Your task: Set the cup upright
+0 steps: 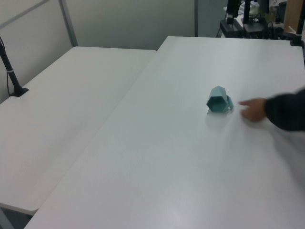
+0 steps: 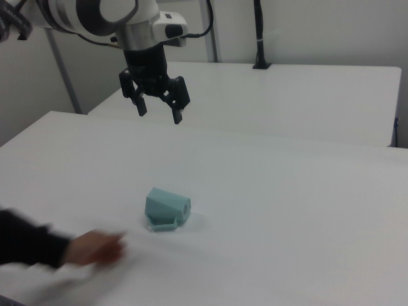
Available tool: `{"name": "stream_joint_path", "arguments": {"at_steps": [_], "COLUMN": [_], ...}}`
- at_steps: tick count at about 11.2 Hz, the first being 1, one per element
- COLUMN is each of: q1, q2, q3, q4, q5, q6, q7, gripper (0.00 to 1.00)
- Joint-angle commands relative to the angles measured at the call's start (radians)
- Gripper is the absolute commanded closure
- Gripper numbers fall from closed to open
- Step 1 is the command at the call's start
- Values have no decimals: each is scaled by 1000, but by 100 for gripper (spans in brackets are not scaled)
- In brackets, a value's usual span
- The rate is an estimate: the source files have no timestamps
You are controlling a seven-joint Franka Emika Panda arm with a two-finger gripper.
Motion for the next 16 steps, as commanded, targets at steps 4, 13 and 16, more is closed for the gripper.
{"name": "stream_joint_path", "arguments": {"at_steps": [4,13,16], "q1": [-3,183,324], "q2": [-32,6,97], "q3": [-2,5,7], "q4": [0,2,5], "q5": [-58,-216,-380], "q6": [-88,-79,-78], "q7": [-9,165,342], "gripper": [0,0,0]}}
